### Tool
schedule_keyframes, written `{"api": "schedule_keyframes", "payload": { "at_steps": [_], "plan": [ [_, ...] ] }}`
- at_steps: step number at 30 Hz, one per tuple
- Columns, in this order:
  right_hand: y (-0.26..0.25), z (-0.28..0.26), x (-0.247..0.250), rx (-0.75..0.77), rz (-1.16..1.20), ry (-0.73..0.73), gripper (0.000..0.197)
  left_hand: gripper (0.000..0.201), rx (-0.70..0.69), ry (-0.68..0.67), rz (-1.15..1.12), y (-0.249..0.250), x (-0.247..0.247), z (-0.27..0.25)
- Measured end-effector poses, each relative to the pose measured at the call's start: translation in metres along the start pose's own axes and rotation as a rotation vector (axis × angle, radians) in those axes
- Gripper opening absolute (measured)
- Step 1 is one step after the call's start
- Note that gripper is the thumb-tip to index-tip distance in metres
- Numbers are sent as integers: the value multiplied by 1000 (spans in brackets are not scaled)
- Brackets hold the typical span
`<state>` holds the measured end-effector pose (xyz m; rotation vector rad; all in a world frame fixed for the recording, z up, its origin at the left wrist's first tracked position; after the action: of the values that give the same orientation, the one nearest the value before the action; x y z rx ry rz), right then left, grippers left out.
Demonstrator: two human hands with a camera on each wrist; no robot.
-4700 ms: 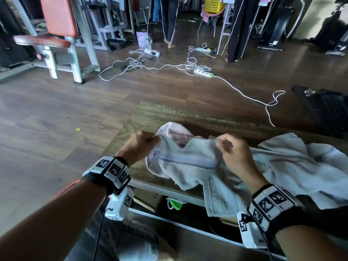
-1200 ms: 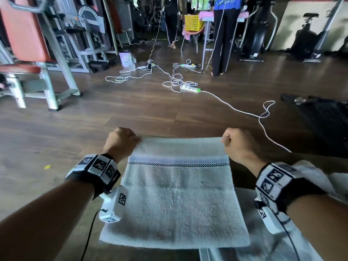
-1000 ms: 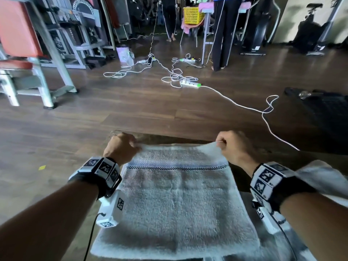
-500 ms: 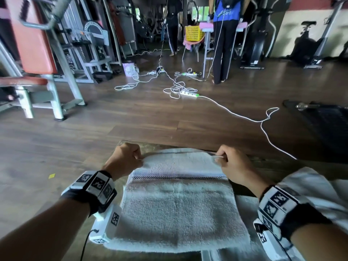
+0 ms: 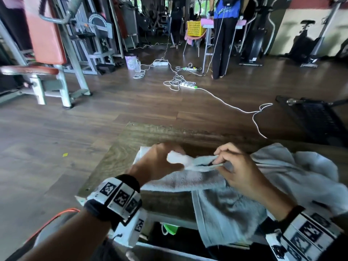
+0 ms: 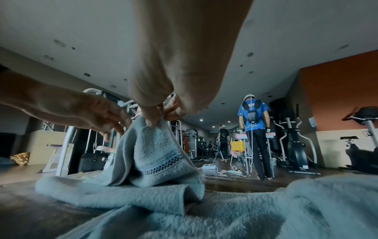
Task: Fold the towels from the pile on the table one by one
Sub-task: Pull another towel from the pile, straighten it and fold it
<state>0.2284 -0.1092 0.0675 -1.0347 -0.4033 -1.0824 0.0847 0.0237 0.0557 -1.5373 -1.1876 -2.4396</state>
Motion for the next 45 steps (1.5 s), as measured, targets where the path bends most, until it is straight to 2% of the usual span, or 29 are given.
{"api": "schedule_keyframes", "payload": {
  "at_steps": [2,5,9,11,14,17,21,26,29,32,35,39,45],
  "plan": [
    [-8,-5,1,20,13,10,20,31,-98,4,-101,32,-13,-1],
    [-16,-5,2,38,42,51,21,15,-69,-18,-178,39,-34,4],
    [-26,0,1,101,52,49,14,7,-20,87,-316,30,-35,7],
    [-19,1,5,89,50,95,13,7,-4,133,-317,32,-30,13],
    [-1,-1,5,-14,49,173,11,9,-37,248,-261,41,-17,22],
    [7,1,-5,-65,74,183,15,8,-19,352,-186,38,-10,23],
    [5,6,-7,-66,142,224,16,6,-26,315,-204,37,-18,27],
    [14,5,1,-77,69,269,15,15,-42,283,-168,37,-25,29],
    [20,13,6,-100,119,235,18,17,-27,312,-160,41,-20,29],
    [22,19,14,-94,176,200,18,6,-7,312,-213,44,-19,33],
    [24,6,17,-89,152,220,17,5,1,291,-275,46,-23,34],
    [34,-17,1,-171,195,169,23,5,21,268,-269,41,-28,34],
    [30,-11,-2,-198,263,164,13,6,5,289,-290,41,-22,29]
  ]
}}
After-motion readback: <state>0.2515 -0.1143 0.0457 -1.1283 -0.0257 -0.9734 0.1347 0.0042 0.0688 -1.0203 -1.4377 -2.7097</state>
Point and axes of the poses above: each hand's wrist, its own z-axis towards the middle knuckle, its own x-axis out of the back of the hand, y = z × x, the point moved 10 cm from there along z, towards the middle knuckle, and after that the axes turned 5 degrees about y, right-handed, at the moved point
